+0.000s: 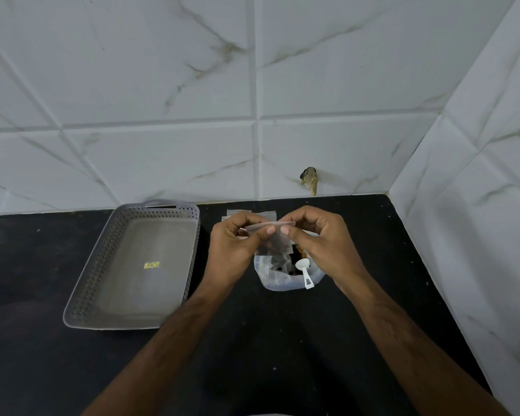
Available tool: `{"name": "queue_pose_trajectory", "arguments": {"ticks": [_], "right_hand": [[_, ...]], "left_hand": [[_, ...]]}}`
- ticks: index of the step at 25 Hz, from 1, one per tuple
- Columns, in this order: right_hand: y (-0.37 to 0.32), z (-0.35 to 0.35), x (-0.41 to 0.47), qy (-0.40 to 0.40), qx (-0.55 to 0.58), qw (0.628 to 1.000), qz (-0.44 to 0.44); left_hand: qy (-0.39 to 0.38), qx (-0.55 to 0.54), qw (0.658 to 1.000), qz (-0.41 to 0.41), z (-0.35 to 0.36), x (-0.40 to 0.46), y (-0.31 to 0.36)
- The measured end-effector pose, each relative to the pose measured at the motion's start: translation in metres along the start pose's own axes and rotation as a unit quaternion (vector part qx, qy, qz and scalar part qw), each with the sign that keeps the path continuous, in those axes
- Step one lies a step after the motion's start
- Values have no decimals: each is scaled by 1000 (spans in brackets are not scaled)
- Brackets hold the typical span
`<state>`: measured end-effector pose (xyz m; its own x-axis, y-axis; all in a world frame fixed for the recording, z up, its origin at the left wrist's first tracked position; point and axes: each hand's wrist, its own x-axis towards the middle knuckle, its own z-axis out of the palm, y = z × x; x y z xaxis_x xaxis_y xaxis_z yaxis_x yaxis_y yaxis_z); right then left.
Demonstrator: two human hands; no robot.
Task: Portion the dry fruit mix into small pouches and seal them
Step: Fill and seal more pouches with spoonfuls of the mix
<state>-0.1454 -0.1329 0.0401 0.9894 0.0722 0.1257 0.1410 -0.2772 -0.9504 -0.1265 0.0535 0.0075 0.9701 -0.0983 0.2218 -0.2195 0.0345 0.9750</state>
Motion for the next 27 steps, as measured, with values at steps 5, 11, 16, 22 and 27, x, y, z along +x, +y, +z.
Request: {"name": "queue_pose_trajectory", "arguments": {"ticks": [5,11,16,22,27], "right_hand": [[1,-2,2,1,-56,998,-19],[2,-2,2,12,-42,999,-16],[-8,-12,10,21,26,999,17],[-16,-15,19,7,149,984,97],[-17,-12,22,10,211,967,143]], "left_hand": [[-36,154,985,66,-3,1,5],[-40,211,969,126,-6,10,10],[-43,192,976,98,-15,25,18],[-22,59,998,-21,-15,29,24],[-2,19,998,-58,-17,27,25]]}}
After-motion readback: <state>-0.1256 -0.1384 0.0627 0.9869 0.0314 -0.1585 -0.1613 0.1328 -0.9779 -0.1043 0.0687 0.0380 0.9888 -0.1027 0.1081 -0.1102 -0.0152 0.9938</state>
